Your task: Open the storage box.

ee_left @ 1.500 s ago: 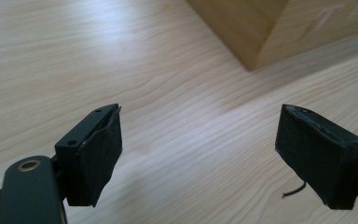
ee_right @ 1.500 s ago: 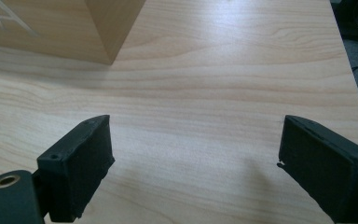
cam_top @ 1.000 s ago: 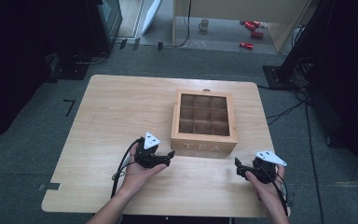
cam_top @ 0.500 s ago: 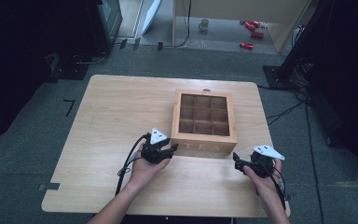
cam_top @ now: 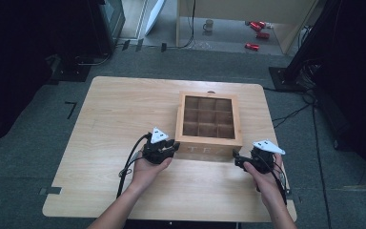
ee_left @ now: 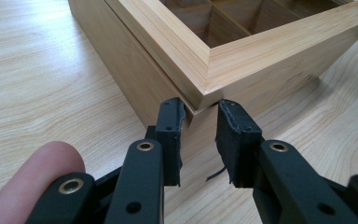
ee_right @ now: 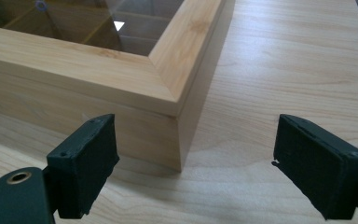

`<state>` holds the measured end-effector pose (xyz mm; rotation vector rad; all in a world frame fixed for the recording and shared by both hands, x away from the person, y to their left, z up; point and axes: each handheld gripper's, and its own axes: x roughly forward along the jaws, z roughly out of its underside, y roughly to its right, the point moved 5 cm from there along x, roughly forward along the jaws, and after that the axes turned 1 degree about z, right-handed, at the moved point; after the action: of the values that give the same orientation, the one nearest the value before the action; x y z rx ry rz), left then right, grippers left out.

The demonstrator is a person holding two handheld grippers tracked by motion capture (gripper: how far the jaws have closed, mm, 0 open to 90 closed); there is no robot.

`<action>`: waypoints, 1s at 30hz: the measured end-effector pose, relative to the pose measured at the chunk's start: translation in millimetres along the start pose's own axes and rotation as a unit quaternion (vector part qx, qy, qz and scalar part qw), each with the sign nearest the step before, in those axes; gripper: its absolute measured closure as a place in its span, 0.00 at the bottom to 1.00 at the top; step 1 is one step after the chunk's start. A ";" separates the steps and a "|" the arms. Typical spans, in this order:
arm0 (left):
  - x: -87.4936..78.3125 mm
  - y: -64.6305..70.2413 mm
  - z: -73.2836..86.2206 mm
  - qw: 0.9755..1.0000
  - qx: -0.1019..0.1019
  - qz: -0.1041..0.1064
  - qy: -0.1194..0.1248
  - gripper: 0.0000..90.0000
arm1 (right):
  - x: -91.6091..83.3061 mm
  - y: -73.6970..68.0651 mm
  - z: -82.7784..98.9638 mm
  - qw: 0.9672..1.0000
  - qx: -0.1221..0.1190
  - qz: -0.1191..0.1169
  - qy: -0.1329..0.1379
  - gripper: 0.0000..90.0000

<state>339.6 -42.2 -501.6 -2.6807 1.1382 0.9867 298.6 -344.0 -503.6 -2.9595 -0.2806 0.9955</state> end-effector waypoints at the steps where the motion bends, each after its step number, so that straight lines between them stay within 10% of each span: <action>1: 0.0 0.0 -0.1 1.000 0.000 0.000 0.000 0.80 | 0.6 -1.0 -1.0 1.000 -0.001 -0.002 0.001 0.15; 30: -11.2 5.2 -29.4 1.000 0.019 0.008 0.019 0.78 | 7.9 -1.4 -20.7 1.000 0.000 0.000 0.023 0.15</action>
<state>346.0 -47.7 -470.8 -2.6765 1.1751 0.9108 316.9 -340.2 -491.8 -2.9779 -0.2804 0.9251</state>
